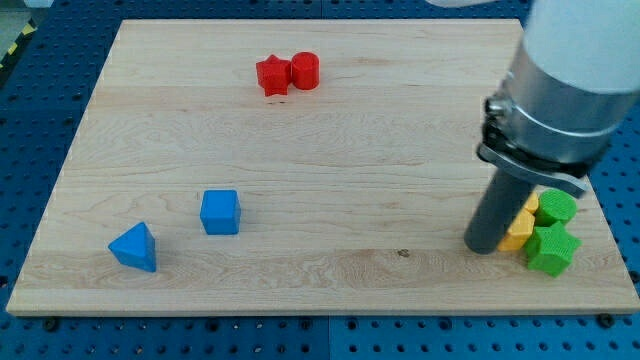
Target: Slide the red star and red circle towards the top right of the board
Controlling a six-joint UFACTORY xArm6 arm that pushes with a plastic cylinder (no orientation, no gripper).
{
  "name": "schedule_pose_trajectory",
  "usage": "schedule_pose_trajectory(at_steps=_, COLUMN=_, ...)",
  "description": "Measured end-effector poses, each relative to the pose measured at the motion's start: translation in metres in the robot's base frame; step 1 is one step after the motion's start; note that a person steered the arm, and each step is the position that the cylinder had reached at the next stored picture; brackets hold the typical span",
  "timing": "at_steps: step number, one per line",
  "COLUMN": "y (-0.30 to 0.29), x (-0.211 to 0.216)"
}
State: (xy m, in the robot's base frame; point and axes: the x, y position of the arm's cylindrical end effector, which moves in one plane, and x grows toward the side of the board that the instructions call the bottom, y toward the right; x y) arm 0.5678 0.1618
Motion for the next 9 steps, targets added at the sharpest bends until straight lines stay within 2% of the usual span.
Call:
schedule_pose_trajectory(at_steps=1, y=0.005, x=0.014)
schedule_pose_trajectory(at_steps=2, y=-0.037, x=0.023)
schedule_pose_trajectory(at_steps=4, y=-0.169, x=0.031)
schedule_pose_trajectory(at_steps=5, y=-0.189, x=0.035)
schedule_pose_trajectory(at_steps=8, y=-0.189, x=0.035)
schedule_pose_trajectory(at_steps=9, y=-0.189, x=0.023)
